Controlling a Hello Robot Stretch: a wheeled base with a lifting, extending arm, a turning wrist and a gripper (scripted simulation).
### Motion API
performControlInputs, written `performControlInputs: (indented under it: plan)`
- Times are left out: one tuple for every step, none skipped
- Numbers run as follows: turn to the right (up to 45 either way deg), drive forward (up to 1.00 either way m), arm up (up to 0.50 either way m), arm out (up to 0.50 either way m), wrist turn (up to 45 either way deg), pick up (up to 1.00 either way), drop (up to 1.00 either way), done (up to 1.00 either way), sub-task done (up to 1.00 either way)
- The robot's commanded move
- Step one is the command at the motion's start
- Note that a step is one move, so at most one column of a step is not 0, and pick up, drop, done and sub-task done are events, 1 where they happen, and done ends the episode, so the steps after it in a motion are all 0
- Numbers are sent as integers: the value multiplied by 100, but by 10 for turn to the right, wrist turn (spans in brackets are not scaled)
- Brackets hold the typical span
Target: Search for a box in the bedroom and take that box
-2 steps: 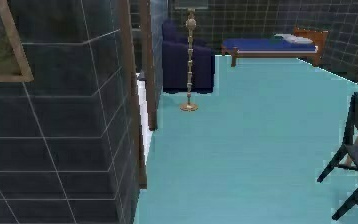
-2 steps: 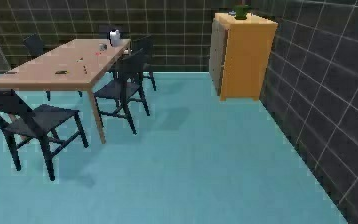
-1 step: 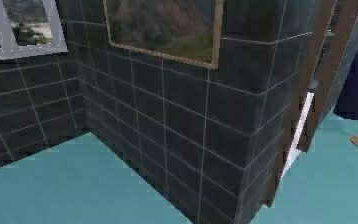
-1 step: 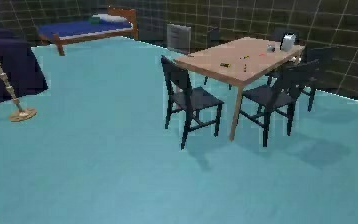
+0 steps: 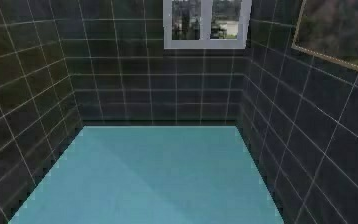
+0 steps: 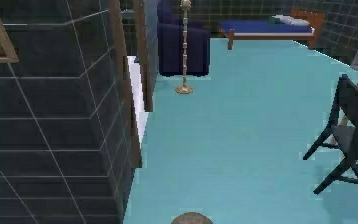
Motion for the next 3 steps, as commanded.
performControlInputs:
  plan:
    - [-450,0,0,0,0,0,0,0,0]
    - [-450,0,0,0,0,0,0,0,0]
    - [0,5,0,0,0,0,0,0,0]
